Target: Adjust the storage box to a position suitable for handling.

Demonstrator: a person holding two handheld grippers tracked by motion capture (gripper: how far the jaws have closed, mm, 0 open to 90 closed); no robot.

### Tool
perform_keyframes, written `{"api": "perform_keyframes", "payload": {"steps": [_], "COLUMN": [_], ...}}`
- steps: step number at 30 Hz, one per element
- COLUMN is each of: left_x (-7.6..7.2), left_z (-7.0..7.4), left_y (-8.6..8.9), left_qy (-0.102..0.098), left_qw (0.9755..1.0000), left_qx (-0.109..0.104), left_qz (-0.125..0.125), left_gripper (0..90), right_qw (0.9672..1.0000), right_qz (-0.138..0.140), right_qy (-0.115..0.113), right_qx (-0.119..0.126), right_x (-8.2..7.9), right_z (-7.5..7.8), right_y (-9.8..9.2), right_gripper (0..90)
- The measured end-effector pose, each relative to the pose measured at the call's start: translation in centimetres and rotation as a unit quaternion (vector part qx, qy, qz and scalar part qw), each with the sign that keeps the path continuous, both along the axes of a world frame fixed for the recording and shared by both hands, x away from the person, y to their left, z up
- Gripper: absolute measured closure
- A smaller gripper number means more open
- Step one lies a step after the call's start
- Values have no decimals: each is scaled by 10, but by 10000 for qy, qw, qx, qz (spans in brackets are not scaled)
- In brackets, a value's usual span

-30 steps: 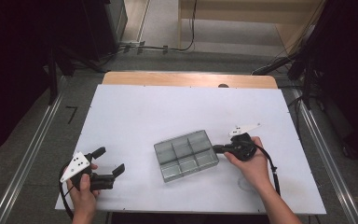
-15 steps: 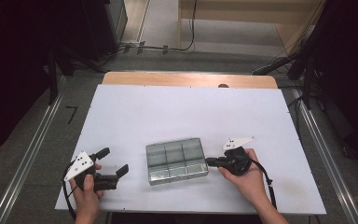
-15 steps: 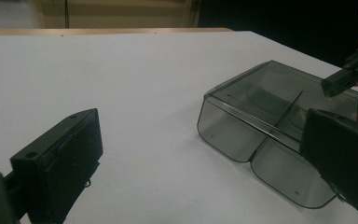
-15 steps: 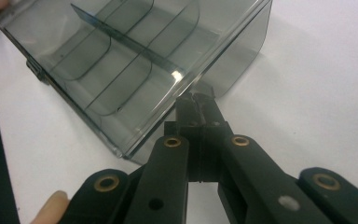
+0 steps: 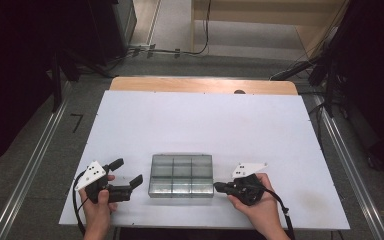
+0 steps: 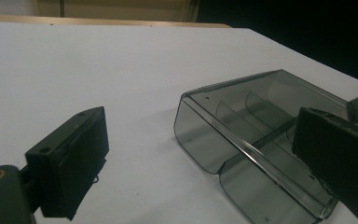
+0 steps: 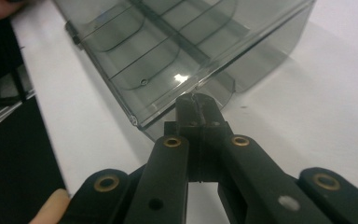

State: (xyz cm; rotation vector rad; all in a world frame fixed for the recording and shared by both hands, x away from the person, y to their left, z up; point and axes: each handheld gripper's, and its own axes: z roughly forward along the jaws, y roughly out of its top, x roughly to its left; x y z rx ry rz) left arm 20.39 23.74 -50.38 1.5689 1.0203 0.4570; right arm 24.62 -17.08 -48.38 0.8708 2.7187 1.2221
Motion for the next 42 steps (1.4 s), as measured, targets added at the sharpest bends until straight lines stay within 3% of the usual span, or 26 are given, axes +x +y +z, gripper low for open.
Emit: {"api": "perform_keyframes", "payload": {"steps": [5,9,12,14,15,20,23,26,27,30,36,42], "left_x": [4,6,8,11,12,18,22,23,23,24,20,12], "left_z": [0,-1,-3,-5,-5,-8,-9,-9,-9,-10,-10,-11], "left_y": [1,2,3,4,5,6,2,-3,-3,-8,-11,-12], "left_qy": [155,315,505,679,737,987,1107,1164,1164,1270,1319,1369], "left_qw": [9998,9992,9981,9965,9961,9944,9937,9932,9932,9917,9910,9904], "left_qx": [-72,-138,-131,-157,-170,-214,-47,83,83,177,222,181], "left_qz": [68,197,332,456,455,312,190,23,23,-111,-106,-27], "left_gripper": [76,166,290,431,488,764,865,896,897,899,900,900], "right_qw": [9999,9994,9990,9990,9989,9975,9958,9942,9942,9911,9885,9887], "right_qz": [156,325,404,409,390,152,117,-11,-11,-262,-546,-600], "right_qy": [-20,-103,-163,-154,-174,-537,-583,-680,-680,-814,-777,-769], "right_qx": [29,66,54,119,172,428,691,834,834,1021,1173,1137], "right_x": [-11,-18,-20,-20,-20,-21,-20,-19,-19,-20,-21,-26], "right_z": [-1,-3,-3,-2,-1,10,15,18,18,20,16,12], "right_y": [11,20,23,20,18,-4,-23,-42,-42,-69,-100,-108], "right_gripper": [884,883,882,876,780,494,308,183,183,74,50,50]}}
